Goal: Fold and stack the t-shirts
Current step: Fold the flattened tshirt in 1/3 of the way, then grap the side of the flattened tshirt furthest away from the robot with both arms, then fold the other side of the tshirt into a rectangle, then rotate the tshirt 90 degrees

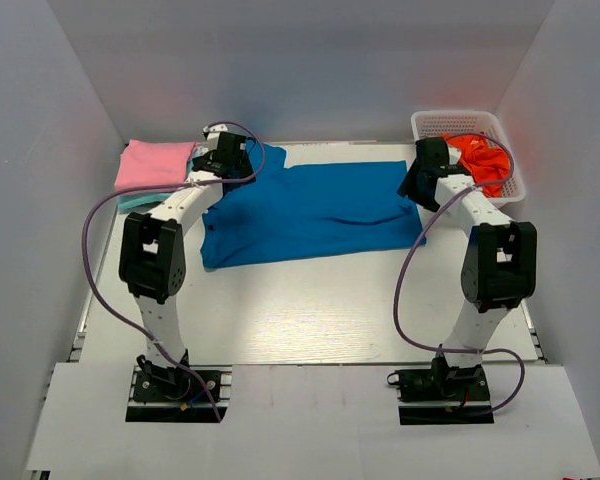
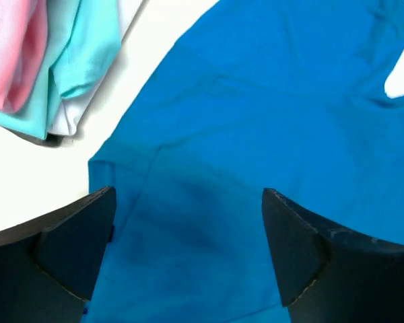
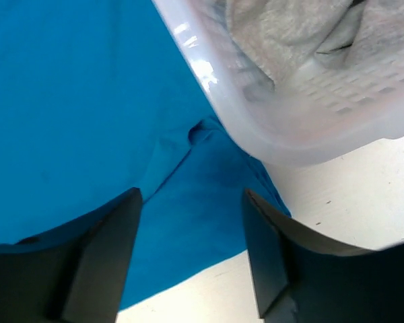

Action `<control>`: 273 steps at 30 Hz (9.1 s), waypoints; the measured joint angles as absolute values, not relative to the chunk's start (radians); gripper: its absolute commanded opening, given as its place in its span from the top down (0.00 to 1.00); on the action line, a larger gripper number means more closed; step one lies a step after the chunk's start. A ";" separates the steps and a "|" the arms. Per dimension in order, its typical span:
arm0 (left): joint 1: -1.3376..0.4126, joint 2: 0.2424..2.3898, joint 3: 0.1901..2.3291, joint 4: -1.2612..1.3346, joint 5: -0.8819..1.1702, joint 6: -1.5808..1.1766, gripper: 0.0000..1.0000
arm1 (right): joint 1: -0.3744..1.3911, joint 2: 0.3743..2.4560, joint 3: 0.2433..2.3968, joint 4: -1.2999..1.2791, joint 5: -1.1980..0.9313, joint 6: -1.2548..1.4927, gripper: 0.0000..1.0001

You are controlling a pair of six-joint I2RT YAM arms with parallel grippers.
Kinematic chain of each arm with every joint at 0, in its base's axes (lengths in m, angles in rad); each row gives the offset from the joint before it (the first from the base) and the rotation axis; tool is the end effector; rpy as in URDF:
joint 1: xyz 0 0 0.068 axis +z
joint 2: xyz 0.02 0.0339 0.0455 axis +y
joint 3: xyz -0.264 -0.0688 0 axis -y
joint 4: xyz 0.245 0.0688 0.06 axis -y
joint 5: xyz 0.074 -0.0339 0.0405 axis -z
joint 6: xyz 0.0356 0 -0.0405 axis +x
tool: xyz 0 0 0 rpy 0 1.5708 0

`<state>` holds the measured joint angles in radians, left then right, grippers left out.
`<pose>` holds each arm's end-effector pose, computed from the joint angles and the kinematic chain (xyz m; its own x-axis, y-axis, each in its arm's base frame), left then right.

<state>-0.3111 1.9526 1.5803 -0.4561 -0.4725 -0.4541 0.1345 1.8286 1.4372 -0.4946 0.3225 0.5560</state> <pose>0.4237 -0.1192 0.2474 -0.6215 -0.2105 -0.7546 -0.3260 0.9454 0.0048 0.4027 0.0431 0.2473 -0.6142 0.4220 -0.6668 0.4658 0.8760 0.1253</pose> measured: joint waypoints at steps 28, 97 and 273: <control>-0.320 1.729 0.996 -0.316 -0.171 -0.613 0.00 | 0.207 1.745 1.034 -0.284 0.151 0.498 0.20; -0.187 2.371 1.870 -0.349 -0.237 -0.258 1.00 | 0.215 2.087 1.574 -0.375 0.297 0.418 0.13; -0.379 2.918 2.480 0.311 0.426 -0.871 0.00 | 1.147 1.441 0.735 -0.096 -0.321 0.250 0.10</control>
<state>-0.3786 2.9181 2.4802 0.3107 0.4259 -0.8715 1.1473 1.4414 0.7353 -0.0963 -0.3214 0.2501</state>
